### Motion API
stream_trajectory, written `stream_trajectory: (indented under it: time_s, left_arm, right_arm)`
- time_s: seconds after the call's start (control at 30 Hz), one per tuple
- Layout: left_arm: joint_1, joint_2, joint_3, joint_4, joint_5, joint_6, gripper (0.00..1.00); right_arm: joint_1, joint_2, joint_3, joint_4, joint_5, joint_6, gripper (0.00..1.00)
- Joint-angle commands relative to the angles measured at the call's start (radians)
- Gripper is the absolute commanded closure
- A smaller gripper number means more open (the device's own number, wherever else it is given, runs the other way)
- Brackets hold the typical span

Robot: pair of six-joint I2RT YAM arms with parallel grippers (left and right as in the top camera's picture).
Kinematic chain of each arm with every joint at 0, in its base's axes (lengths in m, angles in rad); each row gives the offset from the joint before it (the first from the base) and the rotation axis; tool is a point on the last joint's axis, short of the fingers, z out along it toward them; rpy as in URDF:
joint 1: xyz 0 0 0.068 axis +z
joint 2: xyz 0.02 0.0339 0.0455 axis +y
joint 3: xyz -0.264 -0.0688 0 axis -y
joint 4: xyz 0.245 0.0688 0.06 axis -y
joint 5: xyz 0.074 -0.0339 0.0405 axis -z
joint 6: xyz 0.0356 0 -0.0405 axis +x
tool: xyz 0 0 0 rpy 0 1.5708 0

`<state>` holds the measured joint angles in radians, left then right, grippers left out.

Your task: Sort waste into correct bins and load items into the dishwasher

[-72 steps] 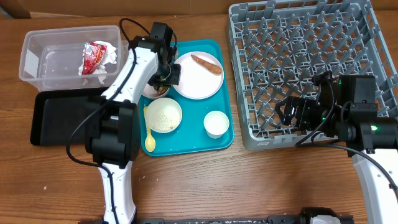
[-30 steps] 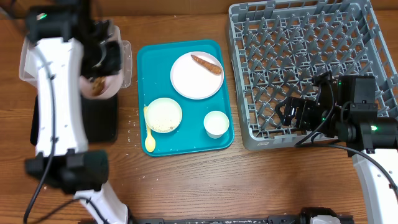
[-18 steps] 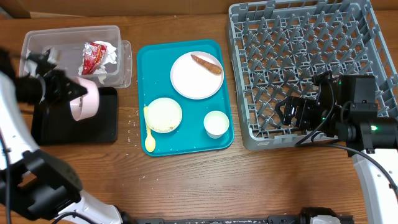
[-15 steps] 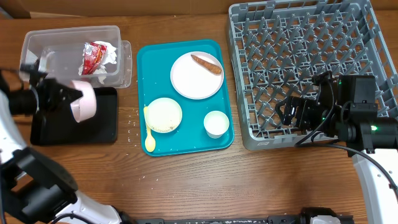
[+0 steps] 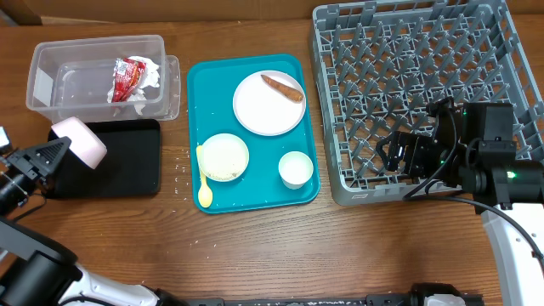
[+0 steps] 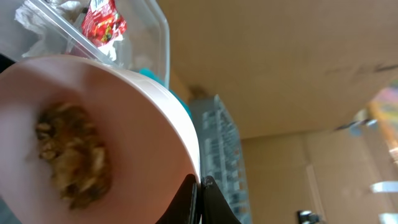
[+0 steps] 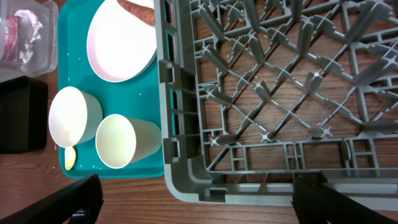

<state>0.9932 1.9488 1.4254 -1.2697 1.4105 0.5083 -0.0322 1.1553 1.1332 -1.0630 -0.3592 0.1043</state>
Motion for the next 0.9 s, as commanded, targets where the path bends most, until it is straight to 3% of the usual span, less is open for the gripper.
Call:
stream_trajectory:
  time_s: [0.0, 0.17, 0.3, 0.53, 0.7, 0.87]
  left_arm:
    - [-0.01, 0.071, -0.013, 0.0, 0.162, 0.001, 0.96]
    - [-0.021, 0.16, -0.013, 0.029, 0.171, -0.072, 0.96]
    - [-0.029, 0.17, -0.004, 0.018, 0.17, -0.045, 0.96]
    - [-0.107, 0.039, 0.155, -0.179, 0.105, 0.128, 0.96]
    - [-0.279, -0.095, 0.319, -0.18, -0.124, 0.117, 0.96]
    - [-0.571, -0.166, 0.368, 0.032, -0.585, -0.135, 0.96]
  right_arm:
    - [-0.002, 0.001, 0.025, 0.005, 0.002, -0.004, 0.0]
    - [-0.003, 0.001, 0.025, 0.002, 0.002, -0.004, 0.0]
    - [-0.003, 0.001, 0.025, 0.002, 0.002, -0.004, 0.0]
    - [-0.002, 0.001, 0.025, 0.002, -0.001, -0.004, 0.0]
    - [-0.002, 0.001, 0.025, 0.002, -0.002, -0.003, 0.0]
    - [-0.002, 0.001, 0.025, 0.002, -0.002, -0.004, 0.0]
